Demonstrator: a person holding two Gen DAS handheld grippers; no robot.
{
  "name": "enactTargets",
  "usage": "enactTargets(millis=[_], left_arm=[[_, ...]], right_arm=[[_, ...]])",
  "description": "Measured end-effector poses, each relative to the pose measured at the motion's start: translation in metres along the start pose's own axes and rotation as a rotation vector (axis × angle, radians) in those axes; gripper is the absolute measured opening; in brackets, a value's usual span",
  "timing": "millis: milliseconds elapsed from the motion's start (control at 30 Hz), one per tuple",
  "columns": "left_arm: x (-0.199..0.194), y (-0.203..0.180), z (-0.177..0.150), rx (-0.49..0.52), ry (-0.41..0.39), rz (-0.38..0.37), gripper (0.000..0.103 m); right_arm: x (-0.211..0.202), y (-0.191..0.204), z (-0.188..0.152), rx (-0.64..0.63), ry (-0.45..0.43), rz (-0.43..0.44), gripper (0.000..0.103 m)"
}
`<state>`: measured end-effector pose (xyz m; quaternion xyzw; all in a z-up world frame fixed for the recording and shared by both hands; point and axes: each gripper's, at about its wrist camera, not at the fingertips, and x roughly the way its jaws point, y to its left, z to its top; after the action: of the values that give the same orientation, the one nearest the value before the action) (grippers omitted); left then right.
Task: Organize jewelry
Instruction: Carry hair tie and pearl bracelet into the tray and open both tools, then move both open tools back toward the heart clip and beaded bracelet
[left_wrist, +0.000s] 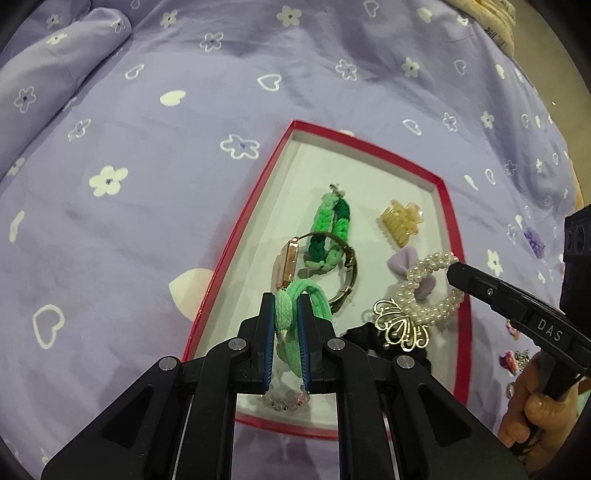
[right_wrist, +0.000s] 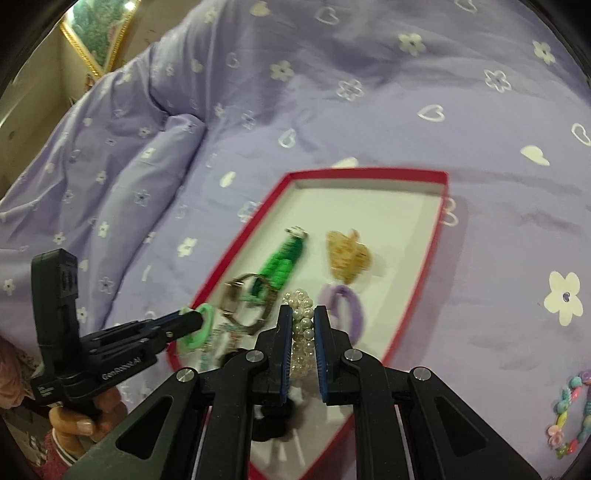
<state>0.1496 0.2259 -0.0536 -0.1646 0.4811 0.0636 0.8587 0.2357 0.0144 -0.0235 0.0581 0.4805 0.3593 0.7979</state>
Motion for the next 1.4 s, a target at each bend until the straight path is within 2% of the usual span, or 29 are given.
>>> enactTargets(millis=[400, 567, 800, 900, 1067, 1167, 1233, 1400], left_arm=[[0.017, -0.001, -0.002, -0.004, 0.034, 0.01, 0.011], [0.018, -0.001, -0.001, -0.008, 0.038, 0.006, 0.012], [0.018, 0.0, 0.0, -0.02, 0.044, 0.004, 0.018], [0.017, 0.001, -0.001, -0.029, 0.044, -0.001, 0.025], [0.011, 0.003, -0.003, -0.042, 0.04, -0.002, 0.027], [0.005, 0.002, -0.003, -0.047, 0.03, -0.009, 0.029], [-0.001, 0.0, -0.005, -0.046, 0.02, -0.012, 0.038], [-0.015, -0.01, -0.012, -0.035, -0.001, -0.03, 0.038]], right_arm=[[0.023, -0.007, -0.004, -0.049, 0.077, -0.077, 0.012], [0.023, -0.005, -0.002, -0.064, 0.083, -0.089, 0.015], [0.023, -0.005, -0.002, -0.066, 0.091, -0.092, 0.017], [0.022, -0.003, -0.001, -0.063, 0.085, -0.089, 0.022], [0.014, 0.003, -0.001, -0.07, 0.069, -0.092, 0.035], [0.004, 0.004, -0.002, -0.064, 0.052, -0.082, 0.036], [-0.007, 0.005, -0.004, -0.058, 0.031, -0.074, 0.036], [-0.037, 0.001, -0.012, -0.036, -0.018, -0.069, 0.039]])
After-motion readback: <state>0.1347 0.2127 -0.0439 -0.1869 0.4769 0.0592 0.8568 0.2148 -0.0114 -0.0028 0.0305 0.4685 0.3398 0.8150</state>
